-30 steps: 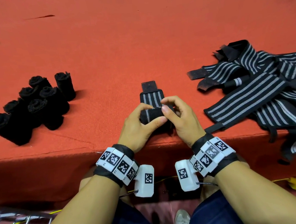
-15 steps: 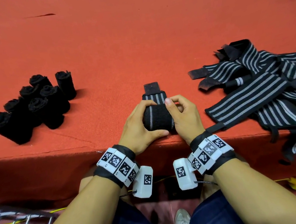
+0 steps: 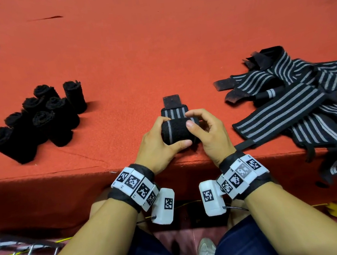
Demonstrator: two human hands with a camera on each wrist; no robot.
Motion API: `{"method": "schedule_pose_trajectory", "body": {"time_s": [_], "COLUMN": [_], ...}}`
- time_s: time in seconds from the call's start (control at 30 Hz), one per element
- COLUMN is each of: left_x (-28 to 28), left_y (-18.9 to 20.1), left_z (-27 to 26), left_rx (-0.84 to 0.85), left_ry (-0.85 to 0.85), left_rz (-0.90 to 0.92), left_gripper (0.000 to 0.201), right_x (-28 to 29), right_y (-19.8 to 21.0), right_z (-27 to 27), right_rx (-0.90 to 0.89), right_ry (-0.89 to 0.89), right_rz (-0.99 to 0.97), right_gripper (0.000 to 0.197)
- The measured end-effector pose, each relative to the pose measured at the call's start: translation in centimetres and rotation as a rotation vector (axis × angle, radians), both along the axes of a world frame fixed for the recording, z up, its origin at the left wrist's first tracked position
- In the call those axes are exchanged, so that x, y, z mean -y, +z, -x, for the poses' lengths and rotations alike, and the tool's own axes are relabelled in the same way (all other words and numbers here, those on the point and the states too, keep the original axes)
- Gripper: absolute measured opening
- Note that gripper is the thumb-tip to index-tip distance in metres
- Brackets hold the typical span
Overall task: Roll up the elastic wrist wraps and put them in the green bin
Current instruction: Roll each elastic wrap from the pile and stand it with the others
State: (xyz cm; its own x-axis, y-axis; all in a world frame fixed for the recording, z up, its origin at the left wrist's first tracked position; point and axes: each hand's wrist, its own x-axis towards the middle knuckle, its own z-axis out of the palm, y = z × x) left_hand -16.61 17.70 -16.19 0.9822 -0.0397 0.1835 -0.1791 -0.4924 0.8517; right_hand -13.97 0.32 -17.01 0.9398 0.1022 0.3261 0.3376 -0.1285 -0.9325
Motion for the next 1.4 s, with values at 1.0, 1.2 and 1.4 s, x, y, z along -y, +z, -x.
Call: {"method": "schedule_pose_trajectory", "body": {"time_s": [1.0, 1.2, 1.4], "left_x": [-0.63, -0.54, -0.11], "left_y": [-0.3, -0.25, -0.07], "left_z": [-0.38, -0.23, -0.5], "left_rx": [0.049, 0.024, 0.004], "left_ry": [-0.063, -0.003, 0.114], "left_rz": [0.02, 0.173, 0.2], "left_gripper": [0.063, 0.052, 0.037], "right_x": [-0.35, -0.44, -0.27], "right_y": [-0.35, -0.09, 0.13], "right_z": [-0.58, -0.32, -0.16], "right_rx": [-0.012, 0.006, -0.012], "right_ry": [-0.064, -0.102, -0.032], "right_rz": [0.107, 0.105, 0.05], "right_gripper": [0.024, 0.036, 0.033]}}
